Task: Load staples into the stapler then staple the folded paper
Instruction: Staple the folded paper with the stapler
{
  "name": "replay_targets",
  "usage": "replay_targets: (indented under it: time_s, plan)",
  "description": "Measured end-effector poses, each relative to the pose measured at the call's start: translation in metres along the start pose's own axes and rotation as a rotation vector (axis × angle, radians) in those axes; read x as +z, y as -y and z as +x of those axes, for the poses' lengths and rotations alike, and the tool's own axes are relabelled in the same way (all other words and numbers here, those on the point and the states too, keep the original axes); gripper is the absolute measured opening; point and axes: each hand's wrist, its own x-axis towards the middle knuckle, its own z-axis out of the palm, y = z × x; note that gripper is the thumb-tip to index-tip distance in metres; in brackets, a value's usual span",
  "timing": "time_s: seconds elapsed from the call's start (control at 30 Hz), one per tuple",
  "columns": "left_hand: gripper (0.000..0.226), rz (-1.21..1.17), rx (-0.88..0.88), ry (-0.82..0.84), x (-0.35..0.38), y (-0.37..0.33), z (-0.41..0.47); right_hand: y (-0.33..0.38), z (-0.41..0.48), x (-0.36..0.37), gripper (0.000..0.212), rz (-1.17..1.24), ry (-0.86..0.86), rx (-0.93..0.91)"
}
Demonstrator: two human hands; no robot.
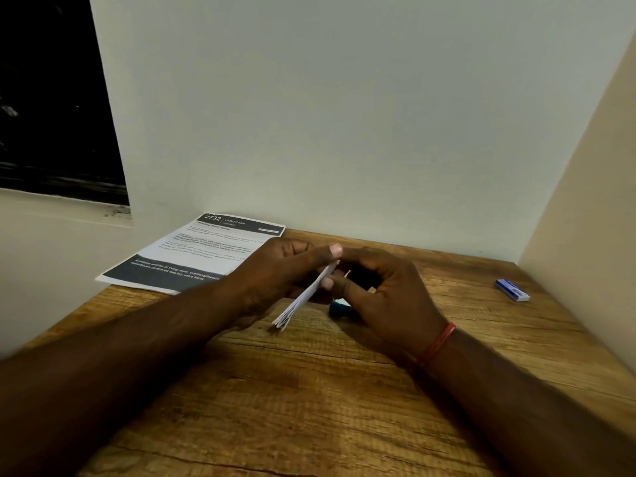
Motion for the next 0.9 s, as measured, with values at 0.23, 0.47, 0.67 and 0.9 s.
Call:
replay_targets:
  time_s: [0.23, 0.47, 0.67, 0.9]
  plan:
    - [0.042, -0.119, -0.081, 0.028, 0.011, -0.011, -0.004, 0.000, 0.004, -0.002, 0.023, -0.069, -0.167, -0.065]
    - [0.058, -0.268, -0.162, 0.122, 0.010, -0.012, -0.005, 0.005, 0.003, 0.000, 0.004, 0.120, -0.117, 0.135]
    - [0.046, -0.208, -0.206, 0.023, 0.002, -0.004, -0.003, 0.005, 0.002, 0.004, 0.011, 0.280, -0.067, 0.257]
    - [0.030, -0.128, -0.140, 0.027, -0.001, -0.002, 0.003, -0.002, 0.005, 0.003, 0.016, 0.277, -0.049, 0.296]
